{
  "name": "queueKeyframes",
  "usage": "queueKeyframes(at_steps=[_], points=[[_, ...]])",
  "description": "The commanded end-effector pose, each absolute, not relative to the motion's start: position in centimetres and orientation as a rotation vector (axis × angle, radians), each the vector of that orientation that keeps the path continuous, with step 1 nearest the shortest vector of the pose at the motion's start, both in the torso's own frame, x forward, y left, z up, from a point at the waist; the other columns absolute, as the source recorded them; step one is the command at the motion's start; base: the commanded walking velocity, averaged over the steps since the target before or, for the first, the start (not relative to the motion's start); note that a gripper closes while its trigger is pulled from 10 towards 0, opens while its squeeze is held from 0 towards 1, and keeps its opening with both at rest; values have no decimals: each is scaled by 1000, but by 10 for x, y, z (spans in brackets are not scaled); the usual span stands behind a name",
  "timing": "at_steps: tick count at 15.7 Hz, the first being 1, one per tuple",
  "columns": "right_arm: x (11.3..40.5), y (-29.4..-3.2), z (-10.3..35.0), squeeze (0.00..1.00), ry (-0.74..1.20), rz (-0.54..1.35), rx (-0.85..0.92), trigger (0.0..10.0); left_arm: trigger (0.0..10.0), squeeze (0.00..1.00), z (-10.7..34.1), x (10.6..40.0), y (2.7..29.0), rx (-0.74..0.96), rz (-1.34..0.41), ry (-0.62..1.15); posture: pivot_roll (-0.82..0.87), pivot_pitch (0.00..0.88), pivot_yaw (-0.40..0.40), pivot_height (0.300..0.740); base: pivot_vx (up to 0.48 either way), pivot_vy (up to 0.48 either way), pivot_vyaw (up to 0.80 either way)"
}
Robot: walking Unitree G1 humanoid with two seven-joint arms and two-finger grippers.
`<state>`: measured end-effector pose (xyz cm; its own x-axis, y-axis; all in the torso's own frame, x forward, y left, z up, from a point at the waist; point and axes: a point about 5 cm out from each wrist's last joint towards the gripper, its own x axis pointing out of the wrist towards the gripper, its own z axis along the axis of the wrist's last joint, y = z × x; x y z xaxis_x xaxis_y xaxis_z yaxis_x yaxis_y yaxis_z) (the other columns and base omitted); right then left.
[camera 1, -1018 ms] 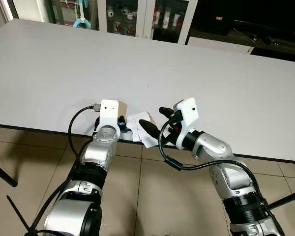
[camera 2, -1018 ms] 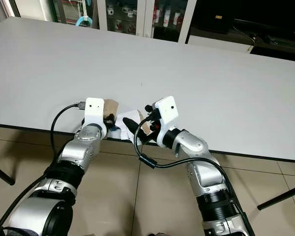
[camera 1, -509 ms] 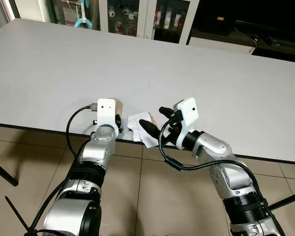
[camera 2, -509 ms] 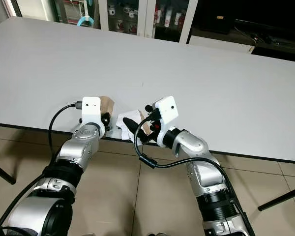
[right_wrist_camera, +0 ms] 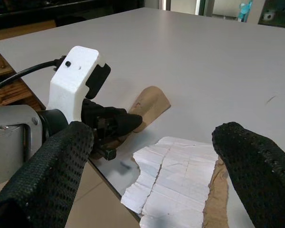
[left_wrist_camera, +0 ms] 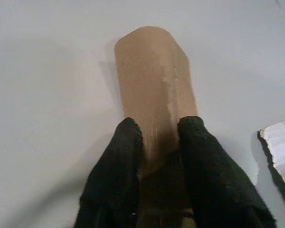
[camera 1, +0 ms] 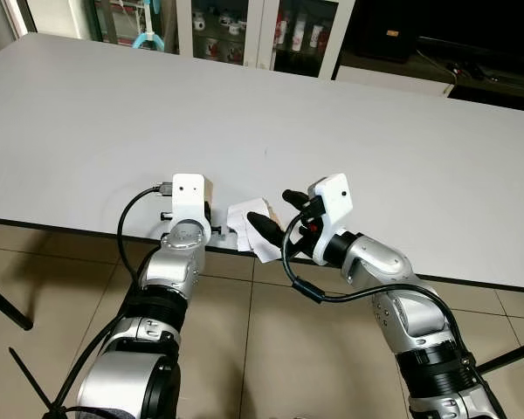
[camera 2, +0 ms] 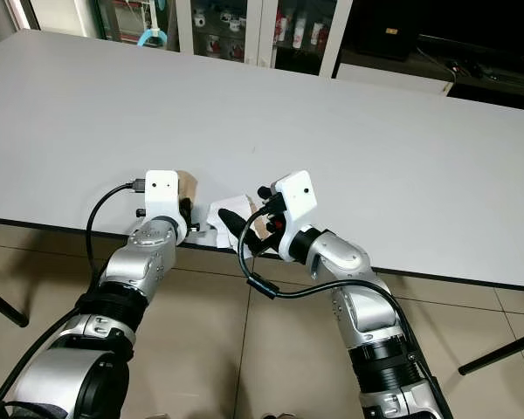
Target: Picking trash to rubbish bin
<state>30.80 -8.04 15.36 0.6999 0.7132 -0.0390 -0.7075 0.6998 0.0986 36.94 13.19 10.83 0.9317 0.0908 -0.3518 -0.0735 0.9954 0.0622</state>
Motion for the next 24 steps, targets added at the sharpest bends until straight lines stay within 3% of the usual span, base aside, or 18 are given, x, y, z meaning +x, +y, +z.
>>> queueKeyframes(at_steps=[1,6,7,8,13,16,24], points=[[309,-84,156,0,67,781,70,10000,0,0,98,365,127,44,66,403,-60,43,-123,740,0,0,0],[314,-86,157,0,52,736,83,10000,0,0,128,372,124,81,41,168,-52,38,-125,740,0,0,0],[315,-87,158,0,47,722,88,10000,10000,0,132,373,123,101,32,134,-51,37,-125,740,0,0,0],[325,-93,165,0,1,628,118,10000,10000,0,145,374,120,102,15,36,-47,30,-124,740,0,0,0],[342,-110,180,0,-104,362,186,10000,10000,0,163,372,125,127,29,-114,-37,1,-118,740,0,0,0],[350,-126,177,0,-143,165,140,10000,10000,0,169,368,129,163,47,-189,-35,0,-116,740,0,0,0],[356,-155,164,0,-154,-74,145,10000,10000,0,175,360,121,247,-37,-288,-20,0,-125,740,0,0,0]])
